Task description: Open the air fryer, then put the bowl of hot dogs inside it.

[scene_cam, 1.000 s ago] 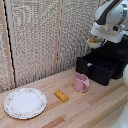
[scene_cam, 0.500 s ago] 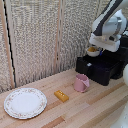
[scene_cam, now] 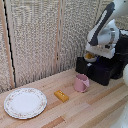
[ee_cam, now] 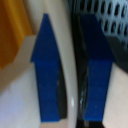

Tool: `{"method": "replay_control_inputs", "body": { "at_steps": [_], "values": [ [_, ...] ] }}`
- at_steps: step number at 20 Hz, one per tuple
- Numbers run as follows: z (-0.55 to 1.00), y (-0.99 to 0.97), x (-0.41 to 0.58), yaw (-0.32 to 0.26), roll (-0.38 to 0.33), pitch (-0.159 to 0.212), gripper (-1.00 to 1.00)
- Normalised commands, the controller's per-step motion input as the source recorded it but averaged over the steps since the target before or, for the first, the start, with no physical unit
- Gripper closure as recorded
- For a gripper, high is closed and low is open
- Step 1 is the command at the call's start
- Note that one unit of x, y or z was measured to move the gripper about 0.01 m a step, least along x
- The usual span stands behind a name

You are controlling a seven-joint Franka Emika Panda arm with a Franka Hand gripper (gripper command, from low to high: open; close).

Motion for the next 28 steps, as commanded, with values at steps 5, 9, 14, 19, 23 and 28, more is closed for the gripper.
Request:
{"method": "replay_control_inputs", "body": {
  "at_steps": [5, 9, 14, 19, 23, 28],
  "values": [
    [-0.10, -0.14, 0.251, 0.008, 0.008, 0.000, 1.00],
    [-0.16, 0.08, 0.110, -0.132, -0.025, 0.011, 1.00],
    [-0.07, 0.09, 0.025, -0.156, -0.049, 0.014, -1.00],
    [0.18, 0.05, 0.000, -0.057, -0.016, 0.002, -1.00],
    [0.62, 0.00, 0.000, -0.069, 0.007, 0.026, -1.00],
    [0.74, 0.01, -0.008, -0.071, 0.024, 0.013, -1.00]
  ]
}}
